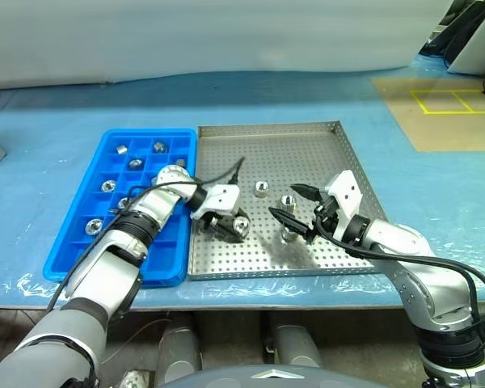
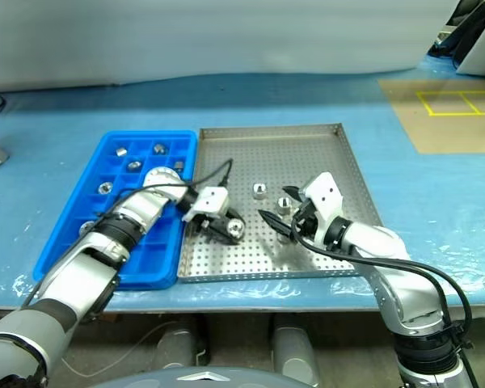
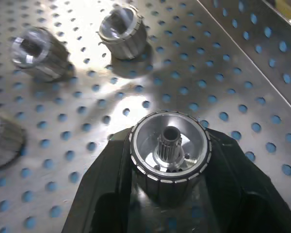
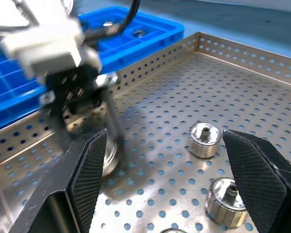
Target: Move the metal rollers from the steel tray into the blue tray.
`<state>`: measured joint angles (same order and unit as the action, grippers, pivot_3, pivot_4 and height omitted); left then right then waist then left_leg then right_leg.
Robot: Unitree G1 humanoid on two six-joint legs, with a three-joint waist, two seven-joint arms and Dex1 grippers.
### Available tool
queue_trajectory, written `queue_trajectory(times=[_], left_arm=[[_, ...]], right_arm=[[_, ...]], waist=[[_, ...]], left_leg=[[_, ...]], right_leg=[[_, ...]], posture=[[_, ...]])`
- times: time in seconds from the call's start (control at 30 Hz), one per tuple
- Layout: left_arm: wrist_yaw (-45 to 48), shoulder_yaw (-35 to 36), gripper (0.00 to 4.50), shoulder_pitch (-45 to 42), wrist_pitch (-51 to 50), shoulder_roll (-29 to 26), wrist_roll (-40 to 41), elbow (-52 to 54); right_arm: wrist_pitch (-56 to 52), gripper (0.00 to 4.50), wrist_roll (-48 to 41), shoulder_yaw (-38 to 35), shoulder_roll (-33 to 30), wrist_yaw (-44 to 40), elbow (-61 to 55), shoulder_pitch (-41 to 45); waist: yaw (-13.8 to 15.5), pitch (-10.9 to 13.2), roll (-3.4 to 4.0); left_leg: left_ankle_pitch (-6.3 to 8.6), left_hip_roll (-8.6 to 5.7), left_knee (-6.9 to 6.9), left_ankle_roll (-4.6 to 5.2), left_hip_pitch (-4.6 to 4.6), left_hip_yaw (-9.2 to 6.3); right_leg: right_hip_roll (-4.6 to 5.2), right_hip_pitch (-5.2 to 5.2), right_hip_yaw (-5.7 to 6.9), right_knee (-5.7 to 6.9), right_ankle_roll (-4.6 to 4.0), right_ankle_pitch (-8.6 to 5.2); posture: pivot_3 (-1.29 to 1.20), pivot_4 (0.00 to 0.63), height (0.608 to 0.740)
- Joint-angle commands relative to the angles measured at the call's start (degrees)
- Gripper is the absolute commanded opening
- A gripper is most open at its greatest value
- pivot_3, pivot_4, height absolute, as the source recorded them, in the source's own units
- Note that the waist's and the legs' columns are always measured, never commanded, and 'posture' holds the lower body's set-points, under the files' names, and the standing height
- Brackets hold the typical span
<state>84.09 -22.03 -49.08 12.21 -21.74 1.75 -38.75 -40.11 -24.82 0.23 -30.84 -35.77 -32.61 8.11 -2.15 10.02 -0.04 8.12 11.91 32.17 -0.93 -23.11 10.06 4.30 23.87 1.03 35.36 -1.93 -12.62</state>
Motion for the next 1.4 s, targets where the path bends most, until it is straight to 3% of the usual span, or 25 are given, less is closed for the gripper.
queue_trajectory(times=[0.03,0.27,0.5,0.67,0.73,0.97,1.2,1.4], left_arm=[[-1.1,6.0,1.73,2.9,-8.7,-3.9,5.4,10.8],[-7.7,14.4,1.73,11.9,-24.4,-10.3,12.3,29.9],[-19.2,23.3,1.73,22.6,-30.1,-14.2,13.7,40.5],[-27.4,30.2,1.73,33.0,-35.4,-15.8,15.6,51.9],[-30.7,33.6,1.73,38.2,-37.3,-15.7,15.8,56.4],[-37.4,41.4,1.73,53.7,-44.1,-16.0,19.3,71.0],[-44.2,44.8,1.73,59.4,-47.7,-14.5,20.3,76.3],[-47.3,41.6,1.73,58.3,-46.0,-13.8,18.8,73.5]], right_arm=[[0.8,3.99,-2.6,-0.3,-1.6,-3.9,0.5,2.9],[3.0,3.99,-3.5,4.4,-0.3,-11.3,8.7,13.0],[7.5,3.99,-1.9,11.1,3.2,-20.3,19.9,24.3],[12.1,3.99,-0.3,14.9,7.3,-27.0,29.3,32.2],[14.2,3.99,0.4,16.5,9.1,-29.9,33.1,34.8],[19.5,3.99,2.4,18.7,14.0,-36.8,41.8,39.5],[20.9,3.99,3.2,19.0,17.2,-39.8,44.8,41.5],[20.6,3.99,3.7,18.4,18.0,-39.8,44.9,41.3]], waist=[[-0.1,0.0,0.01],[1.0,0.0,0.03],[3.9,0.0,0.06],[5.3,0.0,0.05],[8.3,0.0,0.02],[11.0,0.0,-0.03],[14.4,0.1,-0.02],[15.8,0.1,-0.02]], left_leg=[[0.0,0.01,-0.01,0.0,0.02,0.0],[-0.01,0.04,-0.02,-0.03,0.02,0.0],[-0.04,0.06,-0.08,-0.08,-0.04,-0.03],[-0.13,0.11,-0.24,-0.24,-0.12,-0.07],[-0.19,0.11,-0.38,-0.33,-0.13,-0.1],[-0.27,0.08,-0.73,-0.46,-0.19,-0.23],[-0.29,0.12,-0.87,-0.5,-0.14,-0.32],[-0.3,0.23,-0.9,-0.51,-0.14,-0.67]], right_leg=[[0.0,0.0,0.0,0.0,0.0,0.0],[0.01,0.03,0.06,0.07,-0.01,0.0],[0.03,0.08,0.16,0.09,-0.01,0.0],[0.02,0.25,0.27,0.18,-0.06,-0.04],[0.02,0.25,0.35,0.16,-0.1,-0.06],[0.05,0.38,0.43,0.07,-0.13,-0.1],[0.05,0.38,0.4,0.05,-0.12,-0.14],[0.04,0.4,0.37,0.04,-0.07,-0.17]], posture=[[-0.43,0.15,0.74],[-0.22,0.15,0.74],[0.03,0.15,0.74],[0.19,0.15,0.74],[0.29,0.15,0.74],[0.43,0.15,0.74],[0.47,0.15,0.74],[0.46,0.15,0.74]])
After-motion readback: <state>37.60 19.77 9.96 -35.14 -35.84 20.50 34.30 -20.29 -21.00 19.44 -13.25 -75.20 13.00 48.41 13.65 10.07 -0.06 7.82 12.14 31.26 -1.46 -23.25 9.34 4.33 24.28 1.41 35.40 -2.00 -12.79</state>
